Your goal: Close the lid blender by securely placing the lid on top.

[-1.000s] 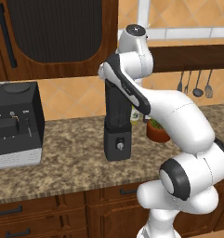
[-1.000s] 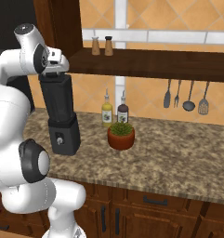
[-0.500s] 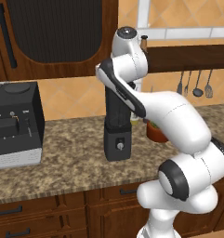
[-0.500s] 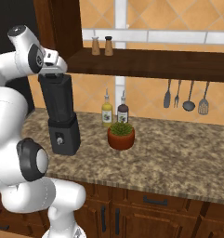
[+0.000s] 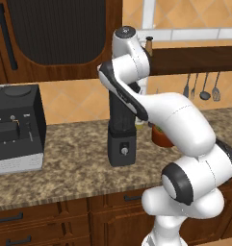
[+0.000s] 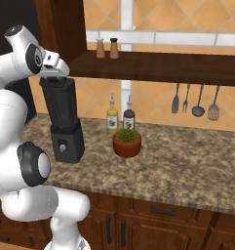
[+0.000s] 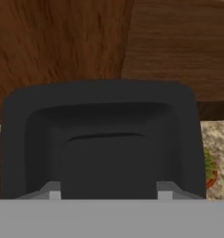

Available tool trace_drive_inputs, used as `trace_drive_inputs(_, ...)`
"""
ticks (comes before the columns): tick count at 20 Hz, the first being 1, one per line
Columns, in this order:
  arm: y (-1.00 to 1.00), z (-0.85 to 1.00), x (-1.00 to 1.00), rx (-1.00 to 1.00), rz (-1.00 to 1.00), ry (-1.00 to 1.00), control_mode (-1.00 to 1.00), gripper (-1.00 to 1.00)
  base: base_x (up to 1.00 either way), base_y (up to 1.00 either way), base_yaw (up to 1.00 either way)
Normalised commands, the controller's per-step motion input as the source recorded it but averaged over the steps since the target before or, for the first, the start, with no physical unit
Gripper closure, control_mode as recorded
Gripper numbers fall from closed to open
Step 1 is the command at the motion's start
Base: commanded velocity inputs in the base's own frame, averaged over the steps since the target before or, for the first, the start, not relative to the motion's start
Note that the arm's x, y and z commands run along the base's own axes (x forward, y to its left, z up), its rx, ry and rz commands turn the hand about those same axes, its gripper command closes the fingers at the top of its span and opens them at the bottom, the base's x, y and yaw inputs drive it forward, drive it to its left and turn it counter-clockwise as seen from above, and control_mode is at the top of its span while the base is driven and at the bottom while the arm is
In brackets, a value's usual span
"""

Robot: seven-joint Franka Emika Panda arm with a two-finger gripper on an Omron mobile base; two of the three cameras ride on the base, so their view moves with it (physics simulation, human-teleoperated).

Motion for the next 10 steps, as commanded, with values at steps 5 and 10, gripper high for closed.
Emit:
trace_drive_inputs(5,-0.38,-0.06,0.01,0.00,-0.10,0.12,-1.00,1.00,0.00,0.00,0.00)
trace_drive_inputs(10,-0.28,0.00,0.00,0.00,-0.07,0.17,-1.00,1.00,0.00,0.00,0.00)
